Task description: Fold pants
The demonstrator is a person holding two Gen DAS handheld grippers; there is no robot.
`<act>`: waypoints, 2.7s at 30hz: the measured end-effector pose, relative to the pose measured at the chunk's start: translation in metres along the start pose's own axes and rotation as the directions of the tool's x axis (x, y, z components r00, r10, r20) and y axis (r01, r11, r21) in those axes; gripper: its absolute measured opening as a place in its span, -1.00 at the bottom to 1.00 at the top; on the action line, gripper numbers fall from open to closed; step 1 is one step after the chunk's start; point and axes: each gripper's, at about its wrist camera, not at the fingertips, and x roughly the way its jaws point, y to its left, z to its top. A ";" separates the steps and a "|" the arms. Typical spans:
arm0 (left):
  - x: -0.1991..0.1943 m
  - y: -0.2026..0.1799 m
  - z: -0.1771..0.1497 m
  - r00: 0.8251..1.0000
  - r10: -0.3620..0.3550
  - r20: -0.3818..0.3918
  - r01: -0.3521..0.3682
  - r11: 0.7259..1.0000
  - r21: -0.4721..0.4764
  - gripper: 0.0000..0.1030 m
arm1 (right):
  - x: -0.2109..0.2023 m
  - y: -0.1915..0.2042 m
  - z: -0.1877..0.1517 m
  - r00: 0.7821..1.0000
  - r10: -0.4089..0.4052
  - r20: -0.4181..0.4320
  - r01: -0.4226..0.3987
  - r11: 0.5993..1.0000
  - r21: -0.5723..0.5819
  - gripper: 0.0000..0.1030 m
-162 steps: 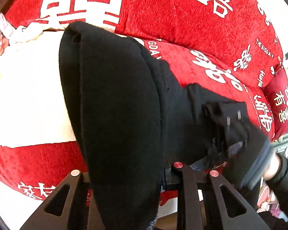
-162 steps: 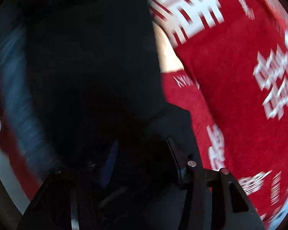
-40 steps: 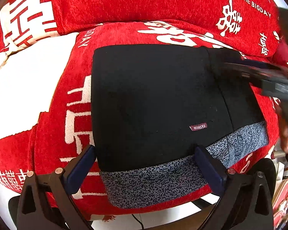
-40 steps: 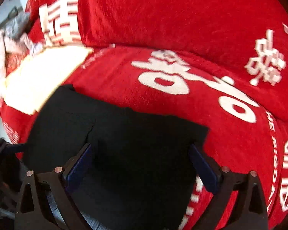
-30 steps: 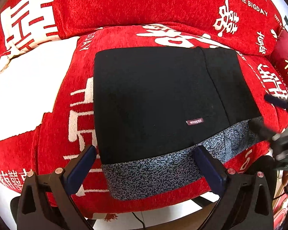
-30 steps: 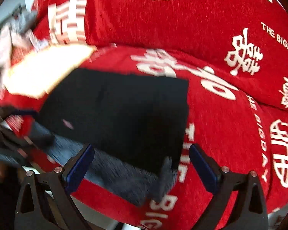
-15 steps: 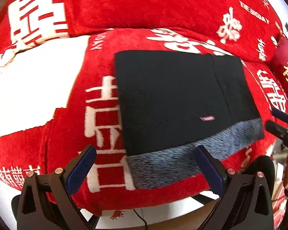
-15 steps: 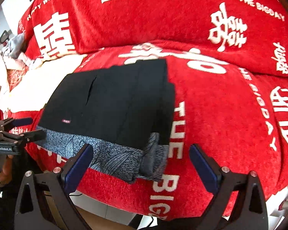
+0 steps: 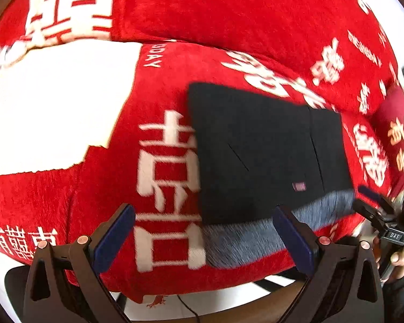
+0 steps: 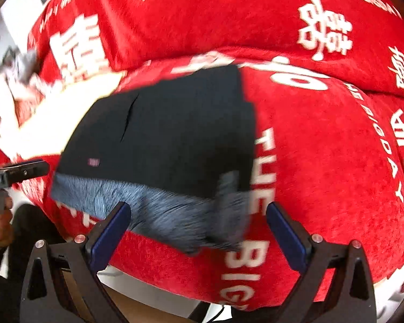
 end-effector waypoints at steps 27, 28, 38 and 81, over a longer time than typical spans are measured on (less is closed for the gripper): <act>0.070 -0.061 0.019 0.993 -0.094 -0.067 0.103 0.982 0.158 0.46 | 0.066 -0.002 0.032 0.964 0.260 -0.063 -0.258 0.965 0.037 0.18; 0.068 -0.063 0.020 0.995 -0.086 -0.057 0.094 0.981 0.167 0.33 | 0.064 0.003 0.033 0.969 0.240 -0.065 -0.239 0.971 0.022 0.15; 0.046 -0.064 0.031 0.995 -0.091 -0.027 0.094 0.982 0.164 -0.02 | 0.044 0.023 0.044 0.977 0.209 -0.045 -0.210 0.978 -0.019 0.03; 0.107 0.002 0.149 0.989 -0.100 -0.106 0.100 0.995 -0.005 0.32 | 0.147 -0.003 0.166 0.958 0.237 -0.162 -0.207 0.961 0.183 0.53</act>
